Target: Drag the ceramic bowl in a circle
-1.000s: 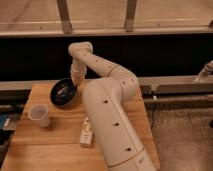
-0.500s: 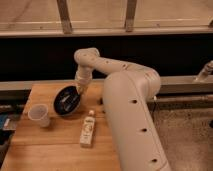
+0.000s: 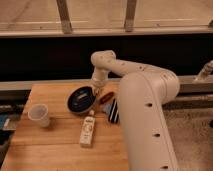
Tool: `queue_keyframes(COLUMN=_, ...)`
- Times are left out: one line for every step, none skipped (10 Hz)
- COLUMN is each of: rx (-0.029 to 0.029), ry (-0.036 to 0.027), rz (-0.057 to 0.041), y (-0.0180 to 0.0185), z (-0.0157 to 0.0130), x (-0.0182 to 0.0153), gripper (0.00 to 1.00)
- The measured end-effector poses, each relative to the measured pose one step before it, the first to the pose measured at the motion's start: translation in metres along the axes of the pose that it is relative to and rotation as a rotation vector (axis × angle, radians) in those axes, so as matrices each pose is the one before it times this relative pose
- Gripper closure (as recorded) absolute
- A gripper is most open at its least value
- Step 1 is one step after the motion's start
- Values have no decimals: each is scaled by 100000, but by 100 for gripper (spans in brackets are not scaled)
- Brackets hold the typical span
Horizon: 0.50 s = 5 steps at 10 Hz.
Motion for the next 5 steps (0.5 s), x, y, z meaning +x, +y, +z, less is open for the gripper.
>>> queue_keyframes(rx=804, ry=-46, rz=103, y=-470, z=-26, x=-802, gripper=100)
queue_keyframes(rx=845, ry=15, rz=-571, y=52, z=116, x=-969, gripper=100)
queue_keyframes(rx=441, ry=-226, rz=-1297, y=717, z=219, x=-1347, gripper=100)
queue_keyframes(rx=108, ry=18, rz=-1750, y=1041, z=283, x=-1235, gripper=100)
queue_keyframes(rx=-255, ry=1, rz=-2666, y=1617, z=358, x=-1501, gripper=100)
